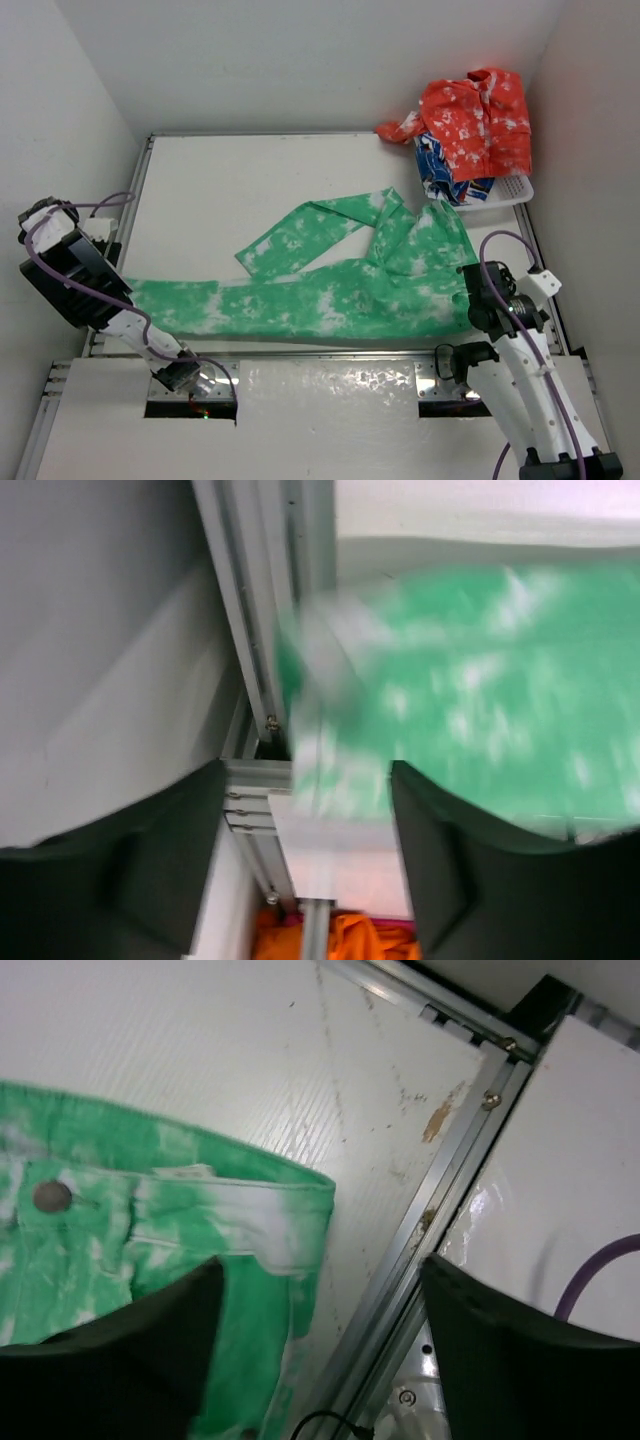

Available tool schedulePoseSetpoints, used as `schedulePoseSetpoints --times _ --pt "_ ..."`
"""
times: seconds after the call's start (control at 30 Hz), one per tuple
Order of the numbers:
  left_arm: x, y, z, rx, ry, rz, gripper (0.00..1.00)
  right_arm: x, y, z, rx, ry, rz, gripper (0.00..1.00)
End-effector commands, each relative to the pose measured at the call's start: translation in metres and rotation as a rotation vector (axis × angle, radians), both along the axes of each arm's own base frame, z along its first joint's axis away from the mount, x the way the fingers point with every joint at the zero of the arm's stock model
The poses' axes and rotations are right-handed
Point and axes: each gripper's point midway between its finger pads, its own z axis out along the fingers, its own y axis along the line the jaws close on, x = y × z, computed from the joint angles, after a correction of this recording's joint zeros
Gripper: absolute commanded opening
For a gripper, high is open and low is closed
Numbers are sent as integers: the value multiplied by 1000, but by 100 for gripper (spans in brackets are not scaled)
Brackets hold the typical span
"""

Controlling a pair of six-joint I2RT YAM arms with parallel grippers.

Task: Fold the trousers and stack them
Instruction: Flatten the trousers out

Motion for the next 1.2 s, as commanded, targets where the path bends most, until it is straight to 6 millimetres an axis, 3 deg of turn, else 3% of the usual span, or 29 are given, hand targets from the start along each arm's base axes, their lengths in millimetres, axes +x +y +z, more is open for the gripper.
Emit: schedulePoseSetpoints --times 0.0,0.1,0.17,0.2,0.23,0.27,0.3,0.33,0.4,0.43,0.47,0.5,0.53,0.57,0.6,0.63,0.67,0.7,0.73,0.9,1.17 --pt "2 -9 1 -52 -3 -60 68 -4 -19 18 -121 2 -41 84" --pt "31 -25 25 -93 -125 -106 70 12 -23 42 -174 -36 3 87" --pt "65 -45 44 -93 -206 -181 71 29 -23 64 -197 -86 46 87" --pt "76 -58 54 -86 -239 -203 70 38 -21 72 -201 -106 75 83" --pt "98 -93 57 -122 -266 -297 68 66 -9 81 -162 -194 146 72" --pt "110 -112 59 -138 -293 -336 67 79 -2 84 -185 -164 264 69" --pt "119 -137 57 -176 -302 -347 67 96 8 86 -172 -196 341 66" --pt "133 -180 49 -231 -307 -437 68 126 29 89 -144 -246 484 66" --pt "141 -218 28 -293 -260 -465 71 149 45 91 -118 -271 573 78" --pt "143 -245 18 -327 -236 -519 72 165 50 106 -124 -313 599 85" --pt "150 -255 11 -335 -239 -531 73 180 62 96 -87 -271 665 92" --pt "154 -271 -2 -354 -208 -536 74 197 65 113 -92 -299 706 95" --pt "156 -278 -8 -365 -194 -540 74 212 71 96 -51 -235 747 97" --pt "159 -283 -13 -373 -189 -539 74 224 86 93 4 -227 831 98" --pt "159 -299 -21 -395 -168 -556 75 234 86 91 24 -209 849 99" --pt "161 -305 -24 -403 -166 -567 75 246 87 102 26 -196 874 99" --pt "162 -310 -29 -406 -157 -575 75 256 89 82 61 -131 896 99" --pt "159 -312 -39 -384 -124 -576 76 268 86 91 39 -129 904 99" --pt "160 -310 -49 -372 -106 -570 76 275 83 78 46 -87 899 99" --pt "144 -305 -79 -355 -33 -539 76 304 88 63 37 -54 972 96" --pt "133 -333 -102 -434 16 -529 77 308 80 28 34 68 971 83"
